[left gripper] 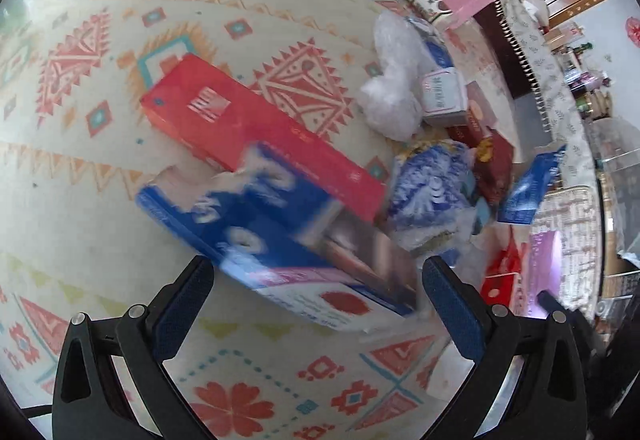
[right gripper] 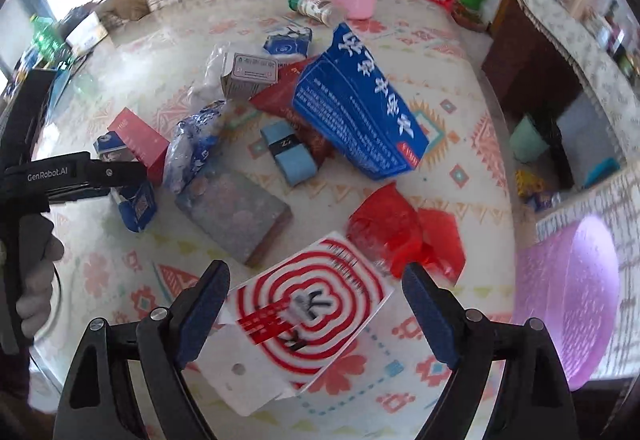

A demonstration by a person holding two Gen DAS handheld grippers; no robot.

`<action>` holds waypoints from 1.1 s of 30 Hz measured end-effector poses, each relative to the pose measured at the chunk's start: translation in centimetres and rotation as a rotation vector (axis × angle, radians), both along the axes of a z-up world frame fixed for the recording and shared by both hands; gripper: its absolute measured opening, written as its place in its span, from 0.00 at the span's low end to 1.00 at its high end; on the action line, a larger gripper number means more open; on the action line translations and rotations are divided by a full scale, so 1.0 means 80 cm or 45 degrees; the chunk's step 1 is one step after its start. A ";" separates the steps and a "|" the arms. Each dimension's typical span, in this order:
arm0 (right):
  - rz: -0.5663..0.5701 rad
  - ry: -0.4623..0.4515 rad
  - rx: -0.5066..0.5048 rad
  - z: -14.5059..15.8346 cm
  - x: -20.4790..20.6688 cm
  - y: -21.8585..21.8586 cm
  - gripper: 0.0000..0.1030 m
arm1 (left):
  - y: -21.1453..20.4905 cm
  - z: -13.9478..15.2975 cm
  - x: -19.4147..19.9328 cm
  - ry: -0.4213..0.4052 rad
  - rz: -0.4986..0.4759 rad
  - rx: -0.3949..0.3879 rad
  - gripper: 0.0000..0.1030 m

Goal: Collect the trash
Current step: 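Grasp the blue toothpaste box with the left tool while the right tool grasps the spiral box, then carry both held boxes over the pink basket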

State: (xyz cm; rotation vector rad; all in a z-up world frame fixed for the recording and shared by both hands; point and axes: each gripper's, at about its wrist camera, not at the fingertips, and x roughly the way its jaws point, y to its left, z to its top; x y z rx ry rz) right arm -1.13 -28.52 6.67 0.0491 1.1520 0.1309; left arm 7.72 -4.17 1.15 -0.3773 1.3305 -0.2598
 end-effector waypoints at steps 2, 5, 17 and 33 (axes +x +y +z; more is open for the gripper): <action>-0.032 -0.100 -0.005 0.004 -0.015 0.004 0.90 | -0.005 0.002 -0.006 -0.054 -0.011 0.011 1.00; -0.040 -0.268 -0.099 -0.007 -0.035 0.018 0.92 | -0.009 0.006 -0.023 -0.206 -0.051 0.024 0.71; -0.095 -0.383 -0.117 -0.038 -0.085 0.032 0.93 | 0.026 0.037 -0.104 -0.374 -0.033 0.067 0.46; -0.227 -0.250 0.100 -0.054 -0.053 0.001 0.78 | 0.004 0.076 -0.161 -0.593 -0.052 0.285 0.46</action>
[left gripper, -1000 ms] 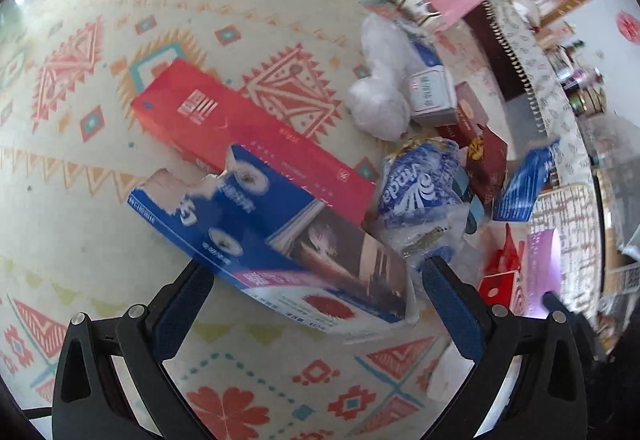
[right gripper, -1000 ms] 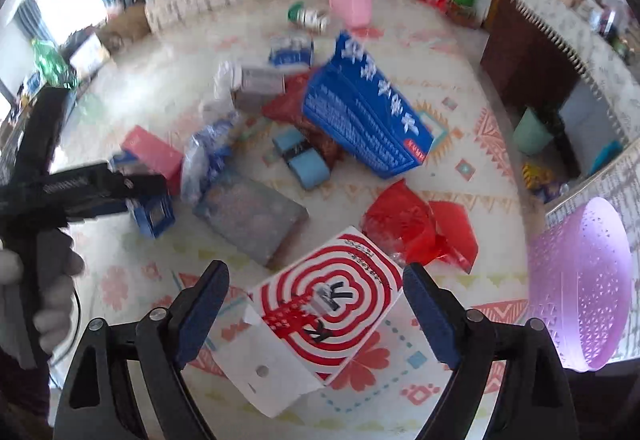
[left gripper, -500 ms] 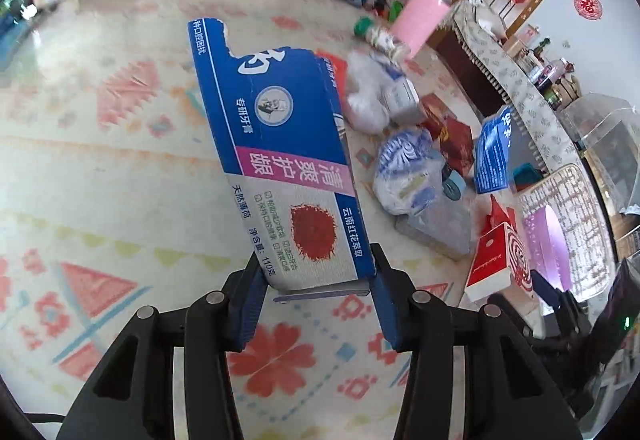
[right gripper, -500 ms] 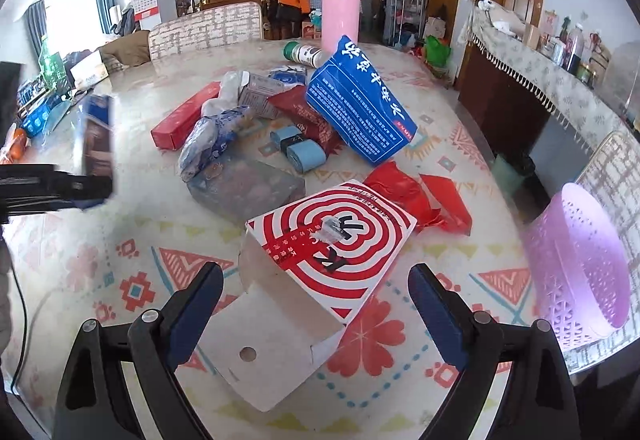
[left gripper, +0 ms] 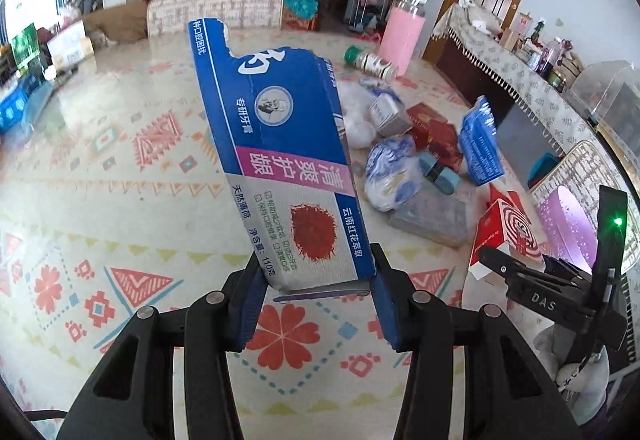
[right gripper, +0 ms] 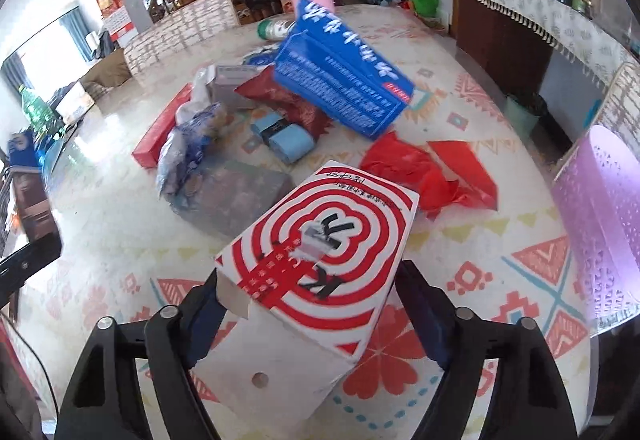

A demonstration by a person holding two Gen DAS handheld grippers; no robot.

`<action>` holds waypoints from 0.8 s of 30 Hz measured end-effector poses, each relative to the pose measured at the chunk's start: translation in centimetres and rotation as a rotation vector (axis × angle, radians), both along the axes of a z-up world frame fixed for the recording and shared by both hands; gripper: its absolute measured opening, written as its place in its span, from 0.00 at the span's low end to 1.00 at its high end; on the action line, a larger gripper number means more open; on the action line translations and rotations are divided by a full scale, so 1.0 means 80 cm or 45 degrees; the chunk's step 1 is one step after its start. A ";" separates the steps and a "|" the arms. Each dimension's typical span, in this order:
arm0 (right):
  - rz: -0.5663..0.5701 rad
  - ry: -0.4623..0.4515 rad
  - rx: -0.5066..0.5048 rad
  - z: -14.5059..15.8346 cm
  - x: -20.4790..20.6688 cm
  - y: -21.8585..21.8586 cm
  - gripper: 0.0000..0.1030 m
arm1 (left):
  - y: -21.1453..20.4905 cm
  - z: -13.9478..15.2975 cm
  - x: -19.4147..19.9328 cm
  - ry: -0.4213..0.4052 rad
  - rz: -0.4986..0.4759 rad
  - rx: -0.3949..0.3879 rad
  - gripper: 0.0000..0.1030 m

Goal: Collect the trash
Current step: 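Carry both held boxes over the pink basket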

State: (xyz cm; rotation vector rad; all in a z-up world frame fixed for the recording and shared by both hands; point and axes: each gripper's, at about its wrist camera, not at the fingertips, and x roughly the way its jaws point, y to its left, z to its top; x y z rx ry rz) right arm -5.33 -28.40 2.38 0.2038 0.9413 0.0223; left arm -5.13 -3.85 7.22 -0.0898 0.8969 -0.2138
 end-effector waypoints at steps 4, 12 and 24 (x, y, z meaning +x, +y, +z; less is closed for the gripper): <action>0.031 -0.080 0.026 0.009 -0.021 -0.007 0.77 | -0.017 0.011 -0.027 -0.045 -0.020 0.017 0.46; -0.071 -0.277 0.073 0.064 -0.106 -0.091 0.78 | -0.101 0.045 -0.067 -0.094 -0.246 0.068 0.46; -0.590 -0.292 -0.060 0.085 -0.152 -0.344 0.78 | -0.385 0.047 -0.012 -0.012 -0.818 -0.082 0.46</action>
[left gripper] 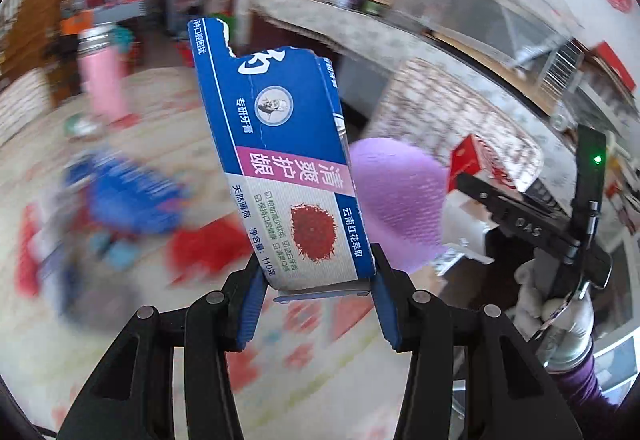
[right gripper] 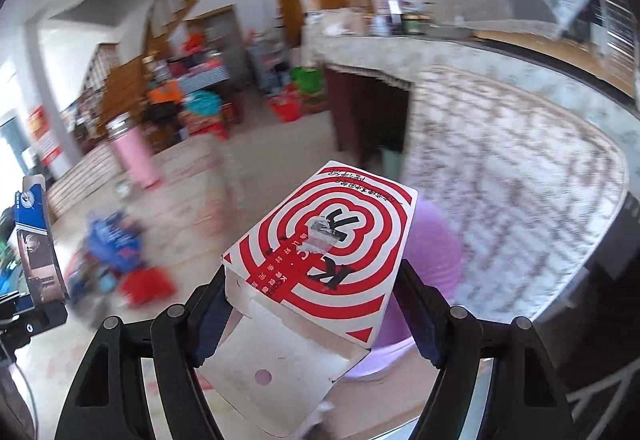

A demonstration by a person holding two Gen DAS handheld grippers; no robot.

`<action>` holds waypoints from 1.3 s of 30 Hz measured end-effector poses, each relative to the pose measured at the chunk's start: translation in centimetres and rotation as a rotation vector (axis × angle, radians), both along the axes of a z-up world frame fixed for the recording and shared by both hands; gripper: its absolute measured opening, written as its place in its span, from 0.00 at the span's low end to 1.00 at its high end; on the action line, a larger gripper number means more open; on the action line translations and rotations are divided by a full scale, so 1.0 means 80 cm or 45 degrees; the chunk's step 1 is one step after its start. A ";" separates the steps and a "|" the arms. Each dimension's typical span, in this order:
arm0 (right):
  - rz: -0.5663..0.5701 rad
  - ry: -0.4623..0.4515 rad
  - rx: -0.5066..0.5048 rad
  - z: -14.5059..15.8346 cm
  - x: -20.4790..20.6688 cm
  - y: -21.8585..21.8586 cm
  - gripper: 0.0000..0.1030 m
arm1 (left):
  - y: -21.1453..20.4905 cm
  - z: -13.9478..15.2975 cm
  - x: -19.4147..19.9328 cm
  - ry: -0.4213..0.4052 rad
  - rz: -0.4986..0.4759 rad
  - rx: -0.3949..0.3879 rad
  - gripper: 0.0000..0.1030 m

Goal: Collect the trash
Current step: 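Carry both held boxes over the pink basket, then open both tools to drop the boxes into the pink basket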

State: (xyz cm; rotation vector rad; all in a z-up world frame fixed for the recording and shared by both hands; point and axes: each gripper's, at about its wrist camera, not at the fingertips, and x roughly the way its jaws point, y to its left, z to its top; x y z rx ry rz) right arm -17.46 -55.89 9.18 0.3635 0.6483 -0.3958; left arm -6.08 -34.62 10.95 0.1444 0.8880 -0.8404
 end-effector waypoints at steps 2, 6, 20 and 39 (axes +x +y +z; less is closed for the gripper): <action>-0.040 0.009 0.011 -0.005 0.003 -0.030 0.79 | -0.036 -0.007 0.013 0.037 -0.058 -0.014 0.46; -0.090 0.024 0.055 -0.019 0.018 -0.073 0.79 | -0.102 -0.018 0.034 0.077 -0.139 -0.019 0.46; -0.092 0.127 -0.006 -0.058 0.032 -0.088 0.92 | -0.150 -0.075 0.072 0.119 -0.074 0.150 0.74; -0.181 0.246 0.636 -0.160 -0.007 -0.123 0.44 | -0.141 -0.132 0.077 0.452 -0.051 0.255 0.31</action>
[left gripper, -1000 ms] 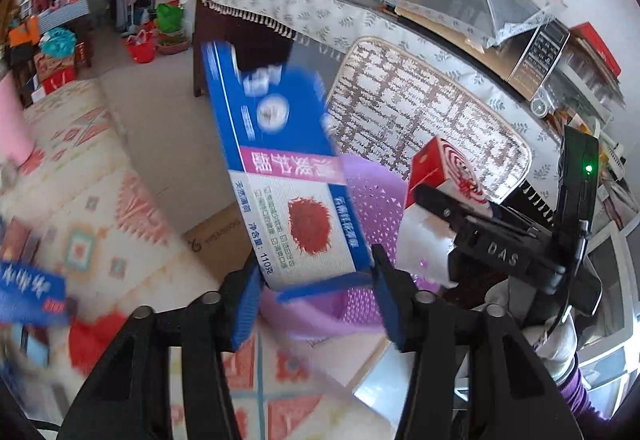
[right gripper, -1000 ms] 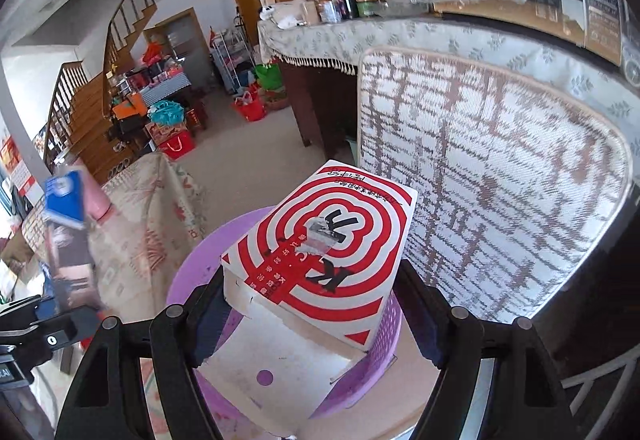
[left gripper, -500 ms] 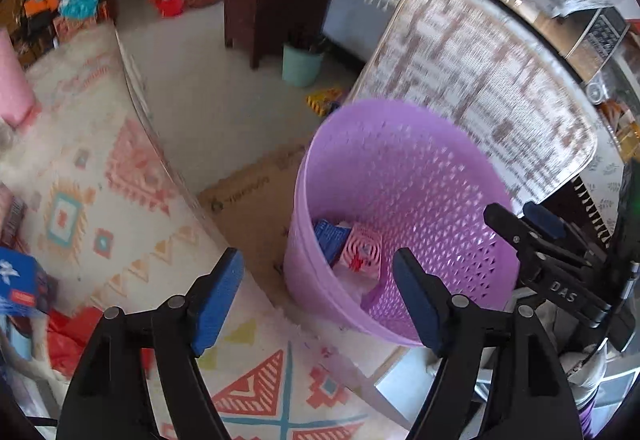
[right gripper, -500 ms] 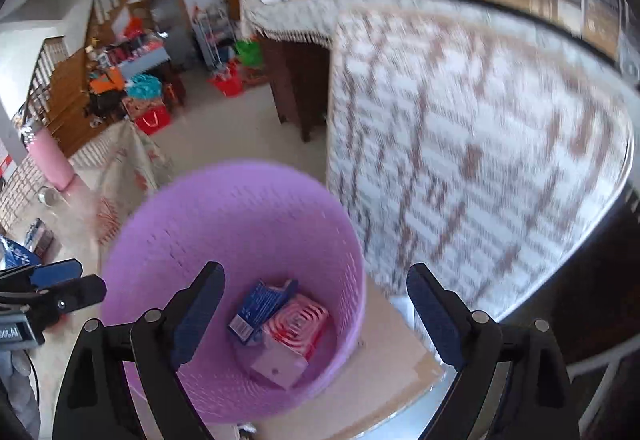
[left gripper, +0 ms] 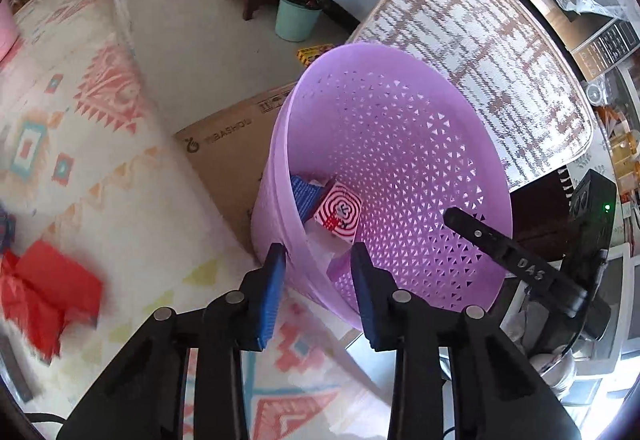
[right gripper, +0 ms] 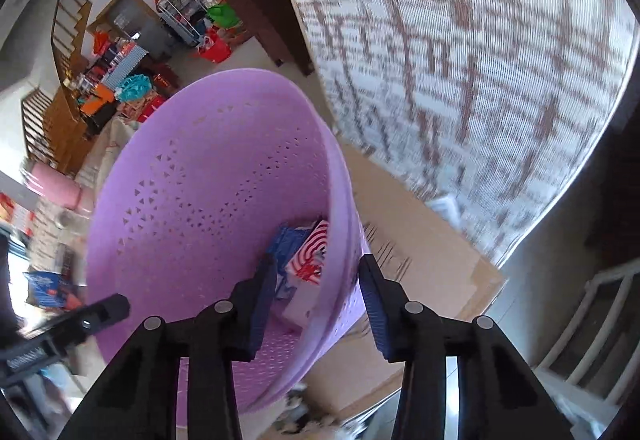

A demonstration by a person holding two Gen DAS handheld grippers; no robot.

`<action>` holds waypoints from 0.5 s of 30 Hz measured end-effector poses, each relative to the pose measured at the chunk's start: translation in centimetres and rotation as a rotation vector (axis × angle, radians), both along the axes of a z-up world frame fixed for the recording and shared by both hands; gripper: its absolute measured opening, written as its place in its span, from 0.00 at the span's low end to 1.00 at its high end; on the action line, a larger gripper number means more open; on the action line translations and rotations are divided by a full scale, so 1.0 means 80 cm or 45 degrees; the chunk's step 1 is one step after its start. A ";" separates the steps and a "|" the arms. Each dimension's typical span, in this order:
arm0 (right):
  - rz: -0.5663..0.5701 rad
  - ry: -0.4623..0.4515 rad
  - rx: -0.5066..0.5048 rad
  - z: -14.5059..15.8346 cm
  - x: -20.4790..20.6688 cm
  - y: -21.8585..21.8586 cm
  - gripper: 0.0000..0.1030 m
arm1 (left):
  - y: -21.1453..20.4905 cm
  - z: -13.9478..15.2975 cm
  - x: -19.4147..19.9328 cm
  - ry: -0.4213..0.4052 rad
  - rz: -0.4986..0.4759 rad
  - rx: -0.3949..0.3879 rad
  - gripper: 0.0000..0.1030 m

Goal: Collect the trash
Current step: 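Open both tools to drop the boxes into the pink basket, then move the left tool to the red ointment box while the right tool approaches the blue printed box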

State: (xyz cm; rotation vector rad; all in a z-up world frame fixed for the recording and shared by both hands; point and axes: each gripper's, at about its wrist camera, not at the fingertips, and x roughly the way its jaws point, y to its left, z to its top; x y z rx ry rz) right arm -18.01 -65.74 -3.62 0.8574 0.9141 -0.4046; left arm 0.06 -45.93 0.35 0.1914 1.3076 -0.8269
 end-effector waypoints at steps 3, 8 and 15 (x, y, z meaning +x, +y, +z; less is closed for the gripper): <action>0.008 0.016 0.014 0.003 -0.001 0.010 0.44 | 0.011 0.006 -0.004 0.002 0.020 -0.042 0.31; 0.021 0.006 -0.090 0.013 -0.002 0.027 0.51 | 0.010 0.018 -0.019 -0.066 0.004 -0.084 0.65; -0.016 -0.038 -0.363 0.065 -0.016 0.050 0.78 | 0.052 0.082 -0.065 -0.283 -0.020 -0.165 0.66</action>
